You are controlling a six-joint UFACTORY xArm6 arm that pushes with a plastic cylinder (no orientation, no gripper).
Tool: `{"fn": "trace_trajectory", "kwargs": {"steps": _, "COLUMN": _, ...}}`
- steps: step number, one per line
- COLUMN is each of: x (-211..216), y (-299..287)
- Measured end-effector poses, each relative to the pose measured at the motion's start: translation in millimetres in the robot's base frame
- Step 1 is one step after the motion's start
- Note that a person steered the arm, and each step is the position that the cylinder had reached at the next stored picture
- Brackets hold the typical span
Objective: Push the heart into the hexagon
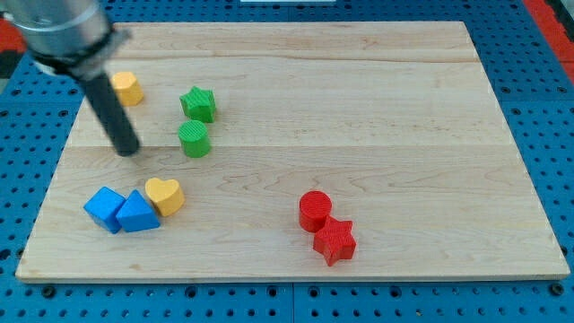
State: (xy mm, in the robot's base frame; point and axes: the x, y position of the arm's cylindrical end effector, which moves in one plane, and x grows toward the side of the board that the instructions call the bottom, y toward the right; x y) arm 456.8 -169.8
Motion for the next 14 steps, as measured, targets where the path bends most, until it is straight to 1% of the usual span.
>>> {"fn": "trace_trajectory", "kwargs": {"steps": 1, "x": 8.2, "y": 69.0}}
{"fn": "trace_trajectory", "kwargs": {"steps": 2, "x": 55.3, "y": 114.6}}
{"fn": "trace_trajectory", "kwargs": {"steps": 3, "x": 100.3, "y": 56.3}}
{"fn": "trace_trajectory", "kwargs": {"steps": 4, "x": 89.9, "y": 18.4}}
{"fn": "trace_trajectory", "kwargs": {"steps": 5, "x": 65.6, "y": 24.5}}
{"fn": "trace_trajectory", "kwargs": {"steps": 6, "x": 79.5, "y": 44.4}}
{"fn": "trace_trajectory", "kwargs": {"steps": 7, "x": 33.3, "y": 32.7}}
{"fn": "trace_trajectory", "kwargs": {"steps": 8, "x": -3.4, "y": -3.0}}
{"fn": "trace_trajectory", "kwargs": {"steps": 9, "x": 28.0, "y": -9.5}}
{"fn": "trace_trajectory", "kwargs": {"steps": 10, "x": 32.5, "y": -34.3}}
{"fn": "trace_trajectory", "kwargs": {"steps": 12, "x": -55.6, "y": -45.8}}
{"fn": "trace_trajectory", "kwargs": {"steps": 14, "x": -48.4, "y": -45.8}}
